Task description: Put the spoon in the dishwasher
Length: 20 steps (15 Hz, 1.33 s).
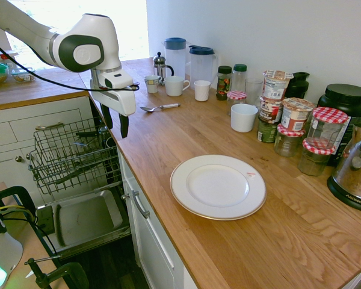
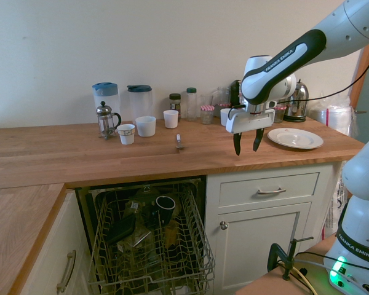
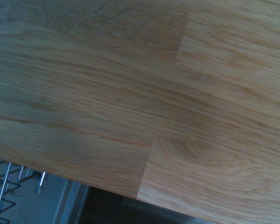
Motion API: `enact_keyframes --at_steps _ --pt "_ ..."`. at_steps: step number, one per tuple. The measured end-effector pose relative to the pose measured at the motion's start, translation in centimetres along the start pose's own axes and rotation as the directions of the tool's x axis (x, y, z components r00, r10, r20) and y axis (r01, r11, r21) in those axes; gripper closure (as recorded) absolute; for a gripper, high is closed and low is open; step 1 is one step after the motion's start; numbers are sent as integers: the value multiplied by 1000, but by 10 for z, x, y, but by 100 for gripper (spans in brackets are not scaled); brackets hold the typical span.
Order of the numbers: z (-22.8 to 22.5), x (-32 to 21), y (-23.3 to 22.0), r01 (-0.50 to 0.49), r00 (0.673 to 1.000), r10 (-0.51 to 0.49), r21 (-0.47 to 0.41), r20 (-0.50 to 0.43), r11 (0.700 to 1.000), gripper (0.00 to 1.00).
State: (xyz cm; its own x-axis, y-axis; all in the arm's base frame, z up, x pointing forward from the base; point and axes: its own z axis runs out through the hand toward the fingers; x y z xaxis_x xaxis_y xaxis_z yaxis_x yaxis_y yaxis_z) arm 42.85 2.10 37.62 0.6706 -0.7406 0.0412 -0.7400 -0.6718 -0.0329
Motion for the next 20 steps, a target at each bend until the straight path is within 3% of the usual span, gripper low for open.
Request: enact_keyframes --at_steps 3,6,11,15,20 --pt "-4 2 -4 -23 1000 23 12 -7 1000 0" --pt "-31 10 -42 -141 989 143 74 -26 987 0" --pt "-53 27 -155 -380 924 383 138 7 915 0" --pt "-32 46 -232 -442 893 449 140 -21 886 0" --pt "-11 73 -291 -487 870 492 107 -30 867 0"
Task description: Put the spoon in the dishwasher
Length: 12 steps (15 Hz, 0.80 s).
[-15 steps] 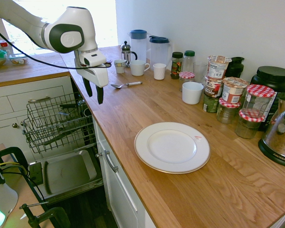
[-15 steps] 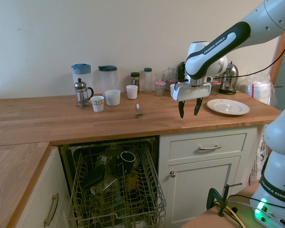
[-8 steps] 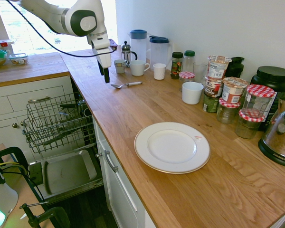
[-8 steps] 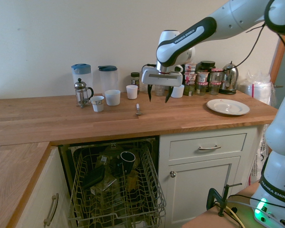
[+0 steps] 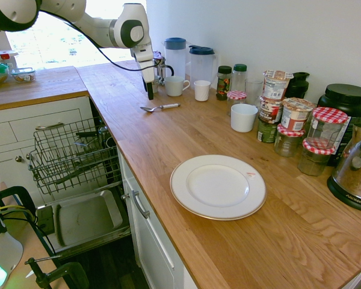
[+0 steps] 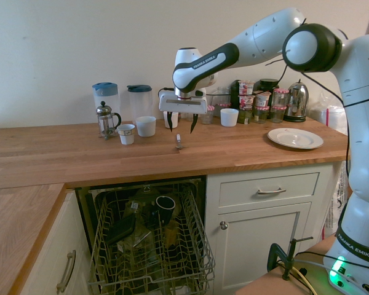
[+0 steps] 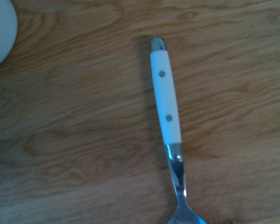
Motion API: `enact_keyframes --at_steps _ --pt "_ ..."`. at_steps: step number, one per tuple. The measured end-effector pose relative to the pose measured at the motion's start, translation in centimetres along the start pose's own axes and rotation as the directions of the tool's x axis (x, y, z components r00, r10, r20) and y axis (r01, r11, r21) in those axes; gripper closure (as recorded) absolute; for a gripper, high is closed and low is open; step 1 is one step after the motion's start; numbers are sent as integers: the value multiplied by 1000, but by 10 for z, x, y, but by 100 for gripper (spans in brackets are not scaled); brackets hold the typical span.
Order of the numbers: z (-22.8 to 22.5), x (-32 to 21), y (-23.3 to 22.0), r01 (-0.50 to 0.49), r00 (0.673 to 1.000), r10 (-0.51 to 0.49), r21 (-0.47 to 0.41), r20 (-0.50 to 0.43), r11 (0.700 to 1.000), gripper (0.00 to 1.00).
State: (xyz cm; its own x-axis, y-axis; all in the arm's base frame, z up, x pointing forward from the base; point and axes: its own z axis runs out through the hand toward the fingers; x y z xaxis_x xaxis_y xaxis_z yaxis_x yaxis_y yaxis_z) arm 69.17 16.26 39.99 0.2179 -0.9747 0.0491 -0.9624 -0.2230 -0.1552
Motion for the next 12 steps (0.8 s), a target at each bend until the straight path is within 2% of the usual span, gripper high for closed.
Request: enact_keyframes --at_steps 4,7,8,12 --pt "45 -4 -20 -1 1000 0 -53 -7 999 0" --pt "58 7 -24 -19 1000 18 -69 -15 997 0" --pt "58 9 -24 -24 1000 23 -70 -14 997 100" --pt "59 12 -24 -34 999 33 -72 -11 997 100"
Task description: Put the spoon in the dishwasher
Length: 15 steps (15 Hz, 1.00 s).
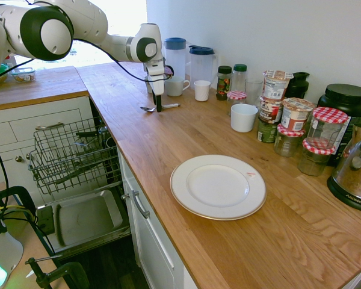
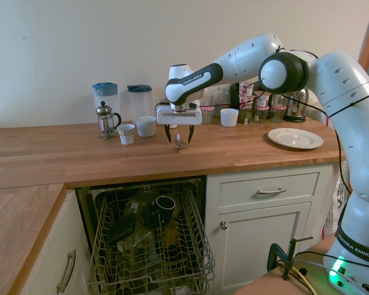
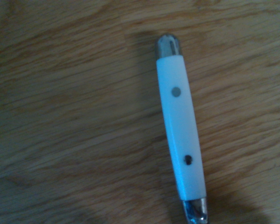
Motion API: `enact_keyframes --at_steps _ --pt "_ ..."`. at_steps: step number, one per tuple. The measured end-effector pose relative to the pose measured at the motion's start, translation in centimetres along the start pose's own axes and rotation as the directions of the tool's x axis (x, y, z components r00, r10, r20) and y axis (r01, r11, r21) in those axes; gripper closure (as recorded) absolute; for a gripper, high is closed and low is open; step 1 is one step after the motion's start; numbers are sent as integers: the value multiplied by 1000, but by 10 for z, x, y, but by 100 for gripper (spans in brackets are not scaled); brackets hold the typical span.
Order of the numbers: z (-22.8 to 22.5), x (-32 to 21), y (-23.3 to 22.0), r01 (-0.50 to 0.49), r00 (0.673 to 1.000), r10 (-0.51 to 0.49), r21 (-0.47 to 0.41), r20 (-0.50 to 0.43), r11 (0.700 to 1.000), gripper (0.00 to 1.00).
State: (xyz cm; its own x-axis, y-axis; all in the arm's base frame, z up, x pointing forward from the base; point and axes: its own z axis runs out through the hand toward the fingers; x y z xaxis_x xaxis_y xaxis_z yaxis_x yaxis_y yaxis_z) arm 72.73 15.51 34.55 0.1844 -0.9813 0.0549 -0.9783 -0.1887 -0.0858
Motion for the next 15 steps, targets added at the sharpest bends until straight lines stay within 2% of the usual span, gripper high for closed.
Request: enact_keyframes --at_steps 15 --pt "6 3 1 -9 1000 9 -11 10 1000 100"
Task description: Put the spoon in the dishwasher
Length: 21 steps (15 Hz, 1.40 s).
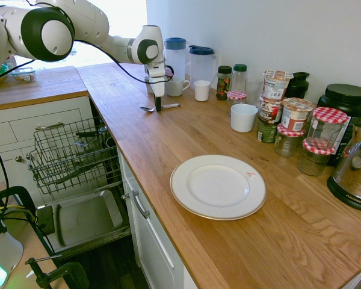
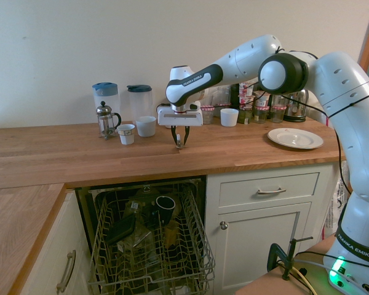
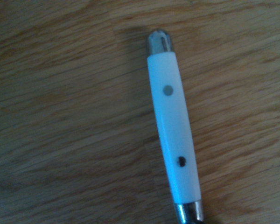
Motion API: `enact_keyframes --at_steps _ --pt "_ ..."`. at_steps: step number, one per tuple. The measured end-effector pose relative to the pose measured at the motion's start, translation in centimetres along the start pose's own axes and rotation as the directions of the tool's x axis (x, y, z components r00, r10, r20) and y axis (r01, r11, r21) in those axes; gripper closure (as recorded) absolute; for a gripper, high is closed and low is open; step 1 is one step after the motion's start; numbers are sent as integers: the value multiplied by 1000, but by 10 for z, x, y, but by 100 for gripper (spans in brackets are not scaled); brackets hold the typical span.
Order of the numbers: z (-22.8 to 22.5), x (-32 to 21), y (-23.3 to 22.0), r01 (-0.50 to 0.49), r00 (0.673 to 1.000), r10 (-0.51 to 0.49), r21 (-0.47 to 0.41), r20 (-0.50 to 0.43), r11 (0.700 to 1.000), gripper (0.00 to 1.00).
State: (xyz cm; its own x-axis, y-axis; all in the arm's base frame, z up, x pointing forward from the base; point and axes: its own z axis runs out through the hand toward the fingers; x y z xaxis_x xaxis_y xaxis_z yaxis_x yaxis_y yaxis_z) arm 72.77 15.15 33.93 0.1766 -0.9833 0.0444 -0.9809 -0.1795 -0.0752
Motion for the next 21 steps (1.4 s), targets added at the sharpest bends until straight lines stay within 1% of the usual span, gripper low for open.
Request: enact_keyframes --at_steps 7,10,13,15,17,21 --pt "-2 0 0 22 1000 -22 8 18 1000 100" --pt "-19 1 8 29 999 -29 41 18 999 100" --pt "-63 -3 35 39 999 -40 76 16 996 100" --pt "-87 -18 59 66 998 -67 95 14 993 100" --pt "-101 -46 88 103 994 -105 105 6 989 100" --pt "-109 -106 152 150 988 -152 139 5 979 100"
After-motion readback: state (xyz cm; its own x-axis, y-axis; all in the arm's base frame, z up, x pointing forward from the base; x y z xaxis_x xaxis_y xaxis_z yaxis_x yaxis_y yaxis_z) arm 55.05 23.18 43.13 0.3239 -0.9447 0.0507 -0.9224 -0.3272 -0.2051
